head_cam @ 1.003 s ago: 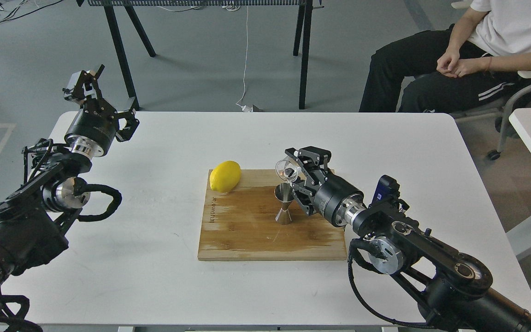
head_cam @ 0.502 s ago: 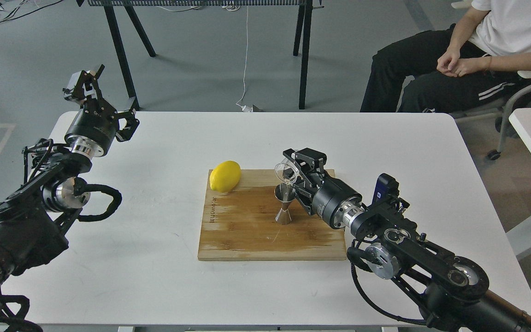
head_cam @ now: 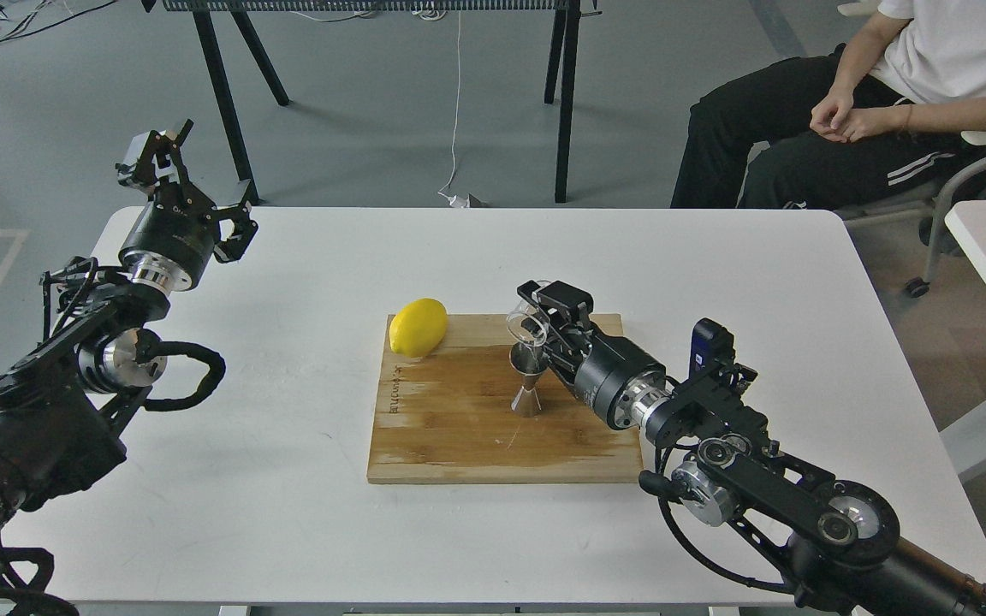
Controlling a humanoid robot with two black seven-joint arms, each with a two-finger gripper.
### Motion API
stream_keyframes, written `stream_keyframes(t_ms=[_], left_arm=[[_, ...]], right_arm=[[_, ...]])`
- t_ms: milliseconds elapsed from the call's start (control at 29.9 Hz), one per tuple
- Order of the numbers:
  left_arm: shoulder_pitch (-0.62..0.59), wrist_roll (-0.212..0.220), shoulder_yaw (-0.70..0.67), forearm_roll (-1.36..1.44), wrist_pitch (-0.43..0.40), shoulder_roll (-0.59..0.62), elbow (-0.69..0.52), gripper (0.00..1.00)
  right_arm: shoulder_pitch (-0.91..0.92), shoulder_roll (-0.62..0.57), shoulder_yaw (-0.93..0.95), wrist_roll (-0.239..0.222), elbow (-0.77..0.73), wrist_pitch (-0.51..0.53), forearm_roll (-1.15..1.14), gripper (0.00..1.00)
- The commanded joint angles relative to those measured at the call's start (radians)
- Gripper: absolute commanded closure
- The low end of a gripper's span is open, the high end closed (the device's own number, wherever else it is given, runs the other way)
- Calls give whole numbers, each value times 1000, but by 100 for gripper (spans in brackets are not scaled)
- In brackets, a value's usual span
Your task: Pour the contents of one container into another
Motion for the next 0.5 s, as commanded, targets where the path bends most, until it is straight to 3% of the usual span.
stream_keyframes(t_ms=[0, 468], left_arm=[[0, 0, 0, 0, 0, -1, 0, 0], [0, 0, 0, -3, -2, 11, 0, 0]], right_arm=[[2, -3, -1, 1, 1, -3, -5, 74], [3, -3, -4, 18, 1, -13, -84, 74]])
